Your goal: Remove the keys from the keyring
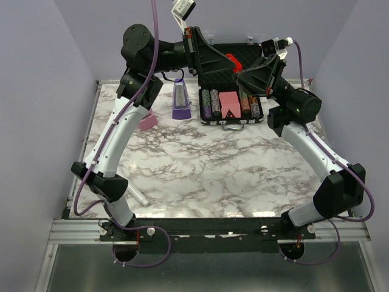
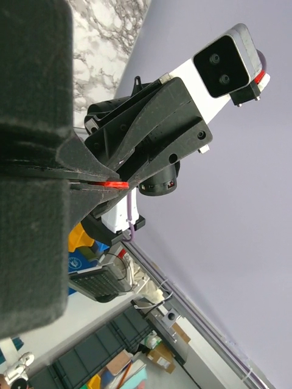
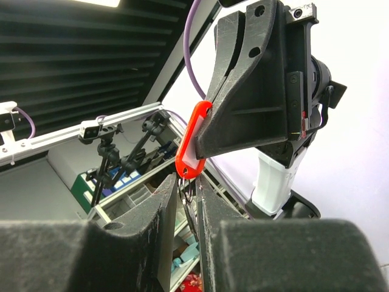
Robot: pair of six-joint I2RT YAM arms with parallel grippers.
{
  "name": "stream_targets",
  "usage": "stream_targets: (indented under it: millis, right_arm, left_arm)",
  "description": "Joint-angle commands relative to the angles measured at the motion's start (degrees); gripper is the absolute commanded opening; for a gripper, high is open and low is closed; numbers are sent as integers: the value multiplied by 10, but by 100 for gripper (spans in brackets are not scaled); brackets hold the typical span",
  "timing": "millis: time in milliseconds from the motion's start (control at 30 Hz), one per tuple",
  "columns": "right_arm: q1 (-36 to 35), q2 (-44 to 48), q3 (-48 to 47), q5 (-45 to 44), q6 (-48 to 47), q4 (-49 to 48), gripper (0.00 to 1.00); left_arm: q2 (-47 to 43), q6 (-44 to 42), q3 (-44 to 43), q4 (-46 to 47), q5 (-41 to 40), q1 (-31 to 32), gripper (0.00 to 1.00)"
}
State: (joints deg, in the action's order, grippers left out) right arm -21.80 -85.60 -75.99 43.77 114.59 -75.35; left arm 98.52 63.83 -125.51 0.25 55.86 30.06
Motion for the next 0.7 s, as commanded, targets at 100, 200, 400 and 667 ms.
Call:
stream_targets:
  millis: [100, 200, 400, 667]
  right_arm:
    - [-5, 2, 6, -16, 114, -269, 27]
    - [-5, 3, 8, -18, 114, -269, 29]
    - [-5, 3, 19, -27, 111, -269, 31]
    - [-4, 3, 28, -31, 110, -269, 31]
  left_arm:
    - [-44, -39, 26, -24, -29, -9, 0]
    - [-49, -42, 31, -26, -35, -11, 0]
    - [-55, -43, 38, -26, -39, -12, 0]
    - [-67, -48, 56, -23, -44, -13, 0]
